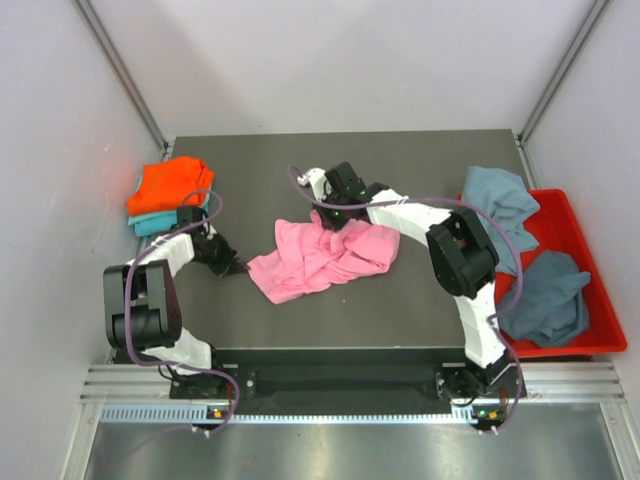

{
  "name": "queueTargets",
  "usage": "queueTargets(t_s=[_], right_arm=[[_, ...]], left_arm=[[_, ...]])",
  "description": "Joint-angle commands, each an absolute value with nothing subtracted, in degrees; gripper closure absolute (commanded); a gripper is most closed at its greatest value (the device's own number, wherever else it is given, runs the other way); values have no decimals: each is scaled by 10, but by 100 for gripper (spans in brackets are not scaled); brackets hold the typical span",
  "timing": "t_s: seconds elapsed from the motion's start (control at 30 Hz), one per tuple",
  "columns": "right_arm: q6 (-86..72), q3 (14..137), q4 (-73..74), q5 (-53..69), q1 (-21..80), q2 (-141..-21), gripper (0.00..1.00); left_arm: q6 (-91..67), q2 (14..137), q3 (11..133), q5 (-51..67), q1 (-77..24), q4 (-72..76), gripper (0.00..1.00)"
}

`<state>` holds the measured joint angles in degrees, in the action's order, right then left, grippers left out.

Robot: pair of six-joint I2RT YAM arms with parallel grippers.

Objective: Fold and stack the t-shirts
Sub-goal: Flatten the tshirt out

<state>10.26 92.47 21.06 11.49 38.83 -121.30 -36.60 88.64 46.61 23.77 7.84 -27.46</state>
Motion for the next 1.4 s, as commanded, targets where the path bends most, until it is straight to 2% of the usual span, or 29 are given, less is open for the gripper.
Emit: queueTargets(t_s=[0.0,0.17,0.37,0.57,0.73,0.9,1.0,1.07,1.13,1.3,1.33,1.37], right_arm=[[134,1004,178,41,366,-1135,100],[164,1055,161,16,317,-1066,100],[183,1035,152,3,258,-985,100],[183,985,156,3,216,-907,100],[171,927,174,18,192,-817,100],[157,836,224,62,192,-724,100],[131,774,240,76,192,-687,100],[117,741,251,94,192,-676,100],[97,726,274,115,192,-664,100],[64,672,312,177,192,-648,99],[64,663,313,182,192,-647,92],[65,661,310,185,192,-646,79]], left_arm=[[-332,885,531,250,82,-250,100],[-289,953,701,265,83,-268,100],[-240,997,874,276,72,-281,100],[-207,948,944,268,67,-258,100],[-168,865,947,247,67,-236,100],[-160,829,926,268,67,-376,100],[-249,835,880,300,70,-488,100],[-297,811,780,369,72,-475,100],[-293,794,727,364,56,-490,100],[-283,791,683,345,53,-515,100],[-283,793,683,346,53,-507,100],[-284,795,685,353,52,-500,100]])
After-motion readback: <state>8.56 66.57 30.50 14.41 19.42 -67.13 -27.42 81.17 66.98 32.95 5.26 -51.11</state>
